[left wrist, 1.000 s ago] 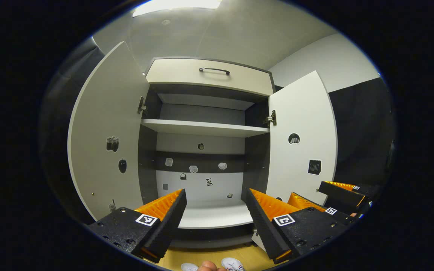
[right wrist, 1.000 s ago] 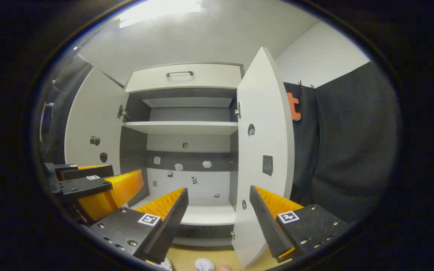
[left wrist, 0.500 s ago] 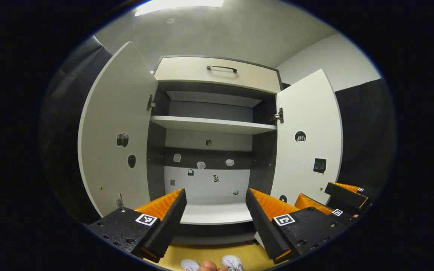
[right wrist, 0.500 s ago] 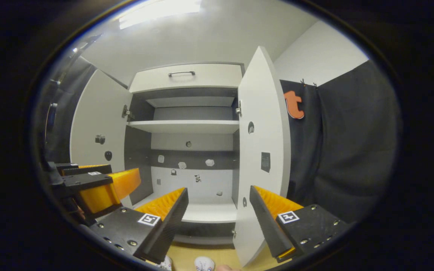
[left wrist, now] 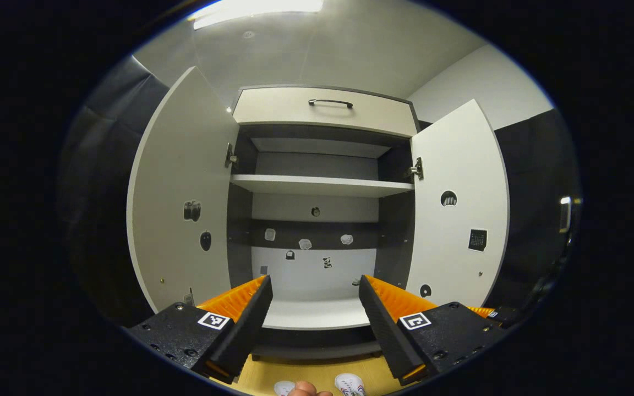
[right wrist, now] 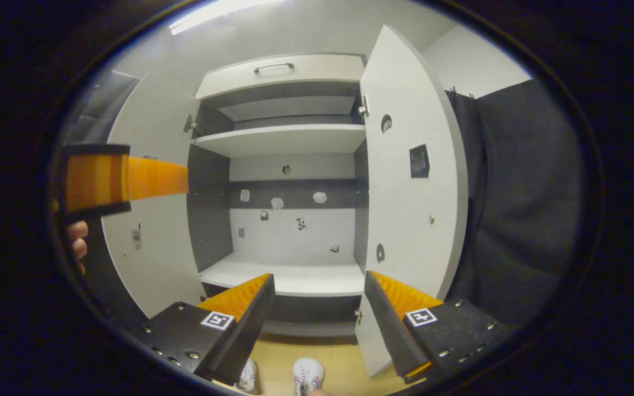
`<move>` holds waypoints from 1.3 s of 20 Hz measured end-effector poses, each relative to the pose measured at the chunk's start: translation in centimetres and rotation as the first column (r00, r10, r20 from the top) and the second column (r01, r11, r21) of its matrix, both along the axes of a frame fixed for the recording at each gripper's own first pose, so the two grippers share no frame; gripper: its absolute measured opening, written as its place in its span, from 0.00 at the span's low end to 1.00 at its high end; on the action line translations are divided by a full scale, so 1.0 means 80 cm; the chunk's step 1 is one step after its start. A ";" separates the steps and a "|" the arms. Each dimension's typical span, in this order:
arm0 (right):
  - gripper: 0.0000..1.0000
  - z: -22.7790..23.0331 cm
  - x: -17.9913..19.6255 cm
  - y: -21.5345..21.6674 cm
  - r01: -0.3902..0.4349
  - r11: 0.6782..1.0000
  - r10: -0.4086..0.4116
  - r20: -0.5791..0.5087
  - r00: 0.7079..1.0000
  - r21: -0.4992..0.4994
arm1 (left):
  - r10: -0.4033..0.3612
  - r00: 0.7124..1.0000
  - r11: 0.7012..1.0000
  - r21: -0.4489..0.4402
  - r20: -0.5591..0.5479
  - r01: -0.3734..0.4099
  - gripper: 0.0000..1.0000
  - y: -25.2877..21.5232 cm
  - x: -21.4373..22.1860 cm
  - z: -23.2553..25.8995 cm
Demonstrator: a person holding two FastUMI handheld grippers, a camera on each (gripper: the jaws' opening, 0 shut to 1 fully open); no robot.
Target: Grab one shoe with the right hand and put it into the shoe cabinet, grab the other shoe with the left hand and put it into the shoe cabinet; then close the right door with the right hand and the left door with the left hand.
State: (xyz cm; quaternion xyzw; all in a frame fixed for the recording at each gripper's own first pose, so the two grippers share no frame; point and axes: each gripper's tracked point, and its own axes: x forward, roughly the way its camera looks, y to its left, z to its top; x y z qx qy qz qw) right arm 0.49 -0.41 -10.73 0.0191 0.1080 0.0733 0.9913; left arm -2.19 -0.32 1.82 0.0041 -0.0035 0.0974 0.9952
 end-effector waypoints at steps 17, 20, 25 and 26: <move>0.72 -0.377 -0.051 0.060 -0.165 0.986 0.141 -0.504 0.852 -0.003 | 0.132 0.990 0.991 0.025 0.042 -0.133 0.96 0.083 -0.011 0.025; 0.72 -0.438 -0.074 0.067 -0.221 0.975 0.163 -0.589 0.792 -0.028 | 0.151 0.988 0.988 0.030 0.042 -0.152 0.96 0.095 -0.010 0.025; 0.72 -0.508 -0.098 0.078 -0.259 0.966 0.177 -0.695 0.696 -0.013 | 0.173 0.984 0.984 0.045 0.038 -0.175 0.96 0.110 -0.006 0.022; 0.72 -0.519 -0.101 0.079 -0.262 0.965 0.173 -0.714 0.679 -0.016 | 0.176 0.984 0.983 0.045 0.037 -0.177 0.96 0.113 -0.004 0.022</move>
